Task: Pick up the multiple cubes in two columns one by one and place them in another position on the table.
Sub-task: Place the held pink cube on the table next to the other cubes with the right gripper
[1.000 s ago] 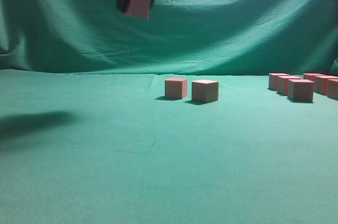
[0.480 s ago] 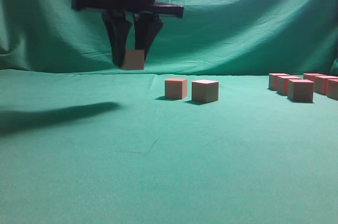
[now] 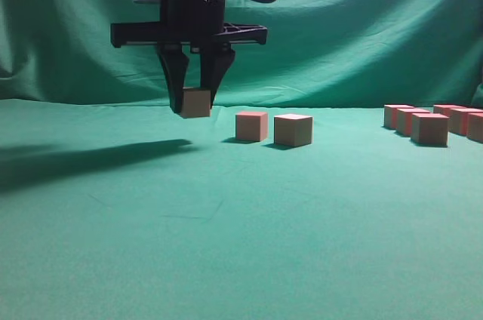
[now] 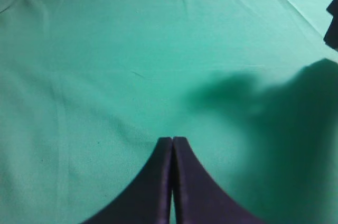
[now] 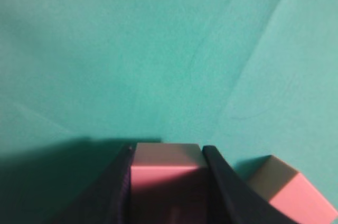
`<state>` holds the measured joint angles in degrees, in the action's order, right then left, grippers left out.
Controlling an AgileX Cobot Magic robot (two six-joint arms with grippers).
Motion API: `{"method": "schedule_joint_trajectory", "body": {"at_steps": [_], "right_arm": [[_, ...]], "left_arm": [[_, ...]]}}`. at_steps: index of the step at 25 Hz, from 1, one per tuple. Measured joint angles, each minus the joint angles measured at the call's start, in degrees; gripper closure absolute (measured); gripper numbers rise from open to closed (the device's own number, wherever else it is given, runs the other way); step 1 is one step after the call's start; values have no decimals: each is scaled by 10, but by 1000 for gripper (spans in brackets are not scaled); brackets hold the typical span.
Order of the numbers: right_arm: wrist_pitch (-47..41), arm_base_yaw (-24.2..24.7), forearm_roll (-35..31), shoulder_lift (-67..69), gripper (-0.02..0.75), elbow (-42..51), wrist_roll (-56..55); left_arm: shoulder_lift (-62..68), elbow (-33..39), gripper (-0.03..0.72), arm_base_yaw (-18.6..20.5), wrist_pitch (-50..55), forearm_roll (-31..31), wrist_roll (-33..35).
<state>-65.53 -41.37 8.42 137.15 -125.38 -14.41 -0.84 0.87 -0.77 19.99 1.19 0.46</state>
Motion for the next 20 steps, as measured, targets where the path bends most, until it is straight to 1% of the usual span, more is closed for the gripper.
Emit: {"method": "schedule_joint_trajectory", "body": {"at_steps": [6, 12, 20], "right_arm": [[-2, 0, 0, 14, 484, 0, -22], [-4, 0, 20, 14, 484, 0, -36], [-4, 0, 21, 14, 484, 0, -47]], "left_arm": [[0, 0, 688, 0, 0, 0, 0], [0, 0, 688, 0, 0, 0, 0], [0, 0, 688, 0, 0, 0, 0]]}}
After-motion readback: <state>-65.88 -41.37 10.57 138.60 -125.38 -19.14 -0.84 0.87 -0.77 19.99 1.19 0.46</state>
